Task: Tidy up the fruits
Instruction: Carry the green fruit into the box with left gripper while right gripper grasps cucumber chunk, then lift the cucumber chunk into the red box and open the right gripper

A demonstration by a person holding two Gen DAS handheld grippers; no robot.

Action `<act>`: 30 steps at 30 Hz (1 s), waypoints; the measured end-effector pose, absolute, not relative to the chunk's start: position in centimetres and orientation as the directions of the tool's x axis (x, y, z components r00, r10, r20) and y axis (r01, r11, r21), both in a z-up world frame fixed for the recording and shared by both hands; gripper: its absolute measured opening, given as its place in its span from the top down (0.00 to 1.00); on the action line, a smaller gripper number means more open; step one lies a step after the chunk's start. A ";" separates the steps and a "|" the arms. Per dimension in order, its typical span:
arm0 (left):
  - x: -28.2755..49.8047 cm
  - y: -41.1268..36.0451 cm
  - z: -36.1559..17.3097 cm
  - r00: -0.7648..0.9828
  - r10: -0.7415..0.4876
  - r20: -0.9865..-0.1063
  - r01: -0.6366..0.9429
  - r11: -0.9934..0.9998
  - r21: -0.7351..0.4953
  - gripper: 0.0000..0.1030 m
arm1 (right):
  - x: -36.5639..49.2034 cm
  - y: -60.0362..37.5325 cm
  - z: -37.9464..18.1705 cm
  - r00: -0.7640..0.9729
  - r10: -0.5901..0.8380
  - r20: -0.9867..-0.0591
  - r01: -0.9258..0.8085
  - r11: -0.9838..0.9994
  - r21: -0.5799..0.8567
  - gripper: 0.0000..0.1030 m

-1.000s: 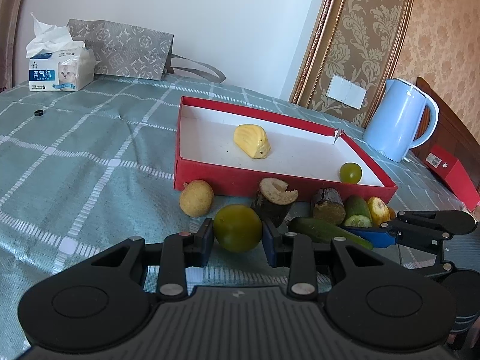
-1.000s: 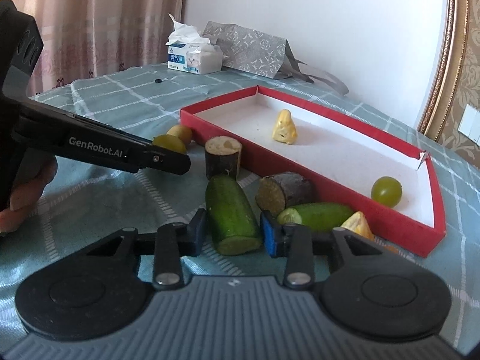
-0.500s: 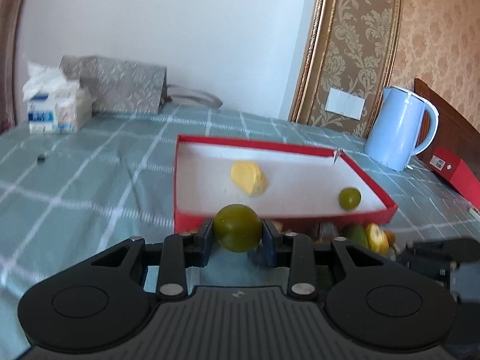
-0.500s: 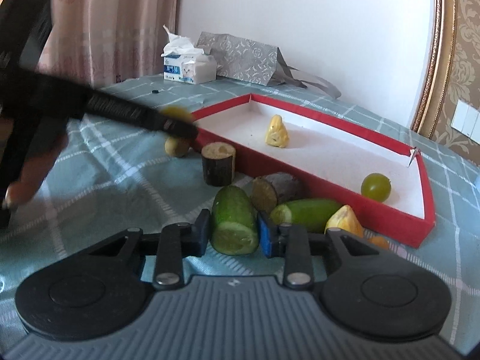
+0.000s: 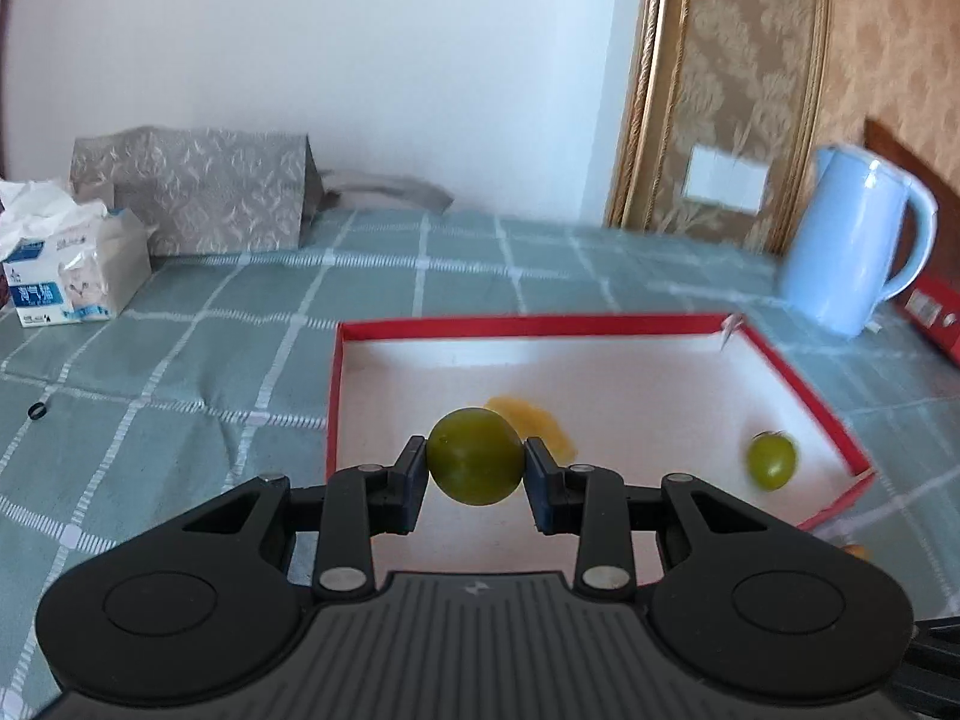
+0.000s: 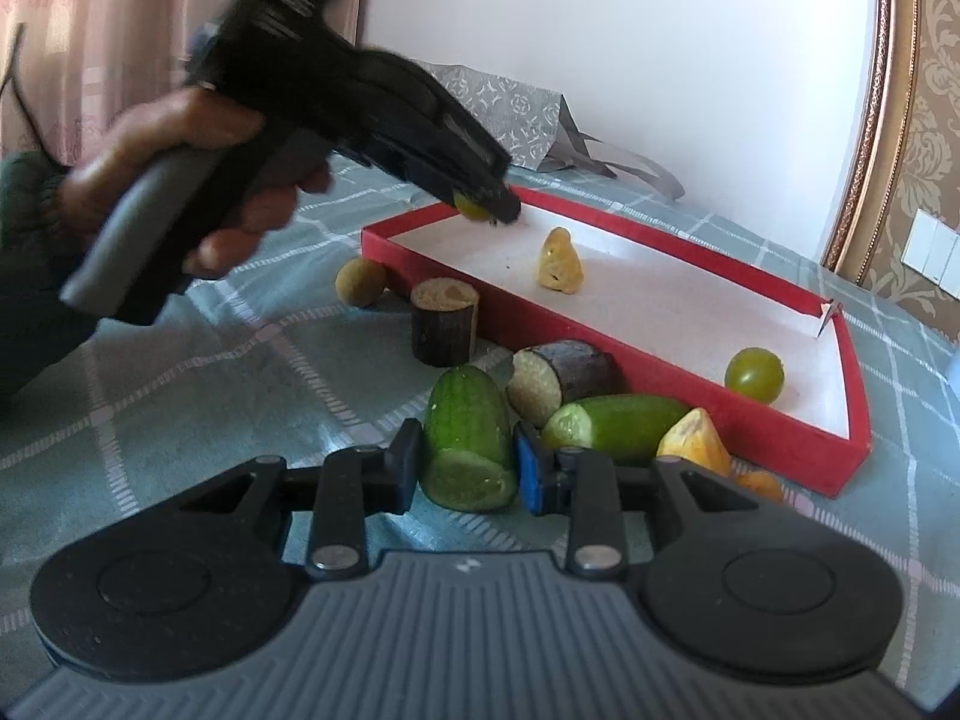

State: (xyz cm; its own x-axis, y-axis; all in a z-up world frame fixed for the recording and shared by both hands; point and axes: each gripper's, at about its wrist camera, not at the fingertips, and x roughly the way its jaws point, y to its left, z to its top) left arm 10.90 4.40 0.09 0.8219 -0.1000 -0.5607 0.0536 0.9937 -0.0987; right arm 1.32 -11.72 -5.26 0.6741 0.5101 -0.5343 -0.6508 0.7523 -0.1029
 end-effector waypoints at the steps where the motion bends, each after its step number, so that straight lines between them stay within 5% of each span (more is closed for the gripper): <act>1: 11.1 4.5 -0.2 0.819 -0.091 -0.567 0.040 0.994 -0.101 0.68 | 1.3 -11.8 -5.3 0.671 0.512 -0.536 -0.652 0.752 -0.099 0.70; 4: 10.8 4.8 -0.7 0.825 -0.073 -0.561 0.027 0.996 -0.090 0.61 | 1.4 -12.0 -5.2 0.666 0.517 -0.538 -0.651 0.755 -0.079 0.70; 7: 9.9 5.0 -0.7 0.842 -0.044 -0.538 0.010 0.998 -0.066 0.35 | 1.5 -12.1 -5.2 0.664 0.518 -0.539 -0.651 0.756 -0.075 0.70; 14: 4.8 6.0 -0.4 0.926 0.053 -0.374 -0.082 0.995 -0.062 0.23 | 1.5 -12.7 -4.8 0.658 0.537 -0.528 -0.641 0.767 -0.018 0.70; 19: 2.4 7.5 -0.5 0.950 0.076 -0.304 -0.121 0.984 -0.133 0.21 | 1.4 -13.4 -4.4 0.670 0.543 -0.507 -0.619 0.785 0.023 0.70; 30: 2.4 8.8 -1.1 0.936 0.056 -0.348 -0.130 0.972 -0.195 0.21 | 1.1 -14.8 -2.9 0.727 0.527 -0.439 -0.565 0.823 0.053 0.70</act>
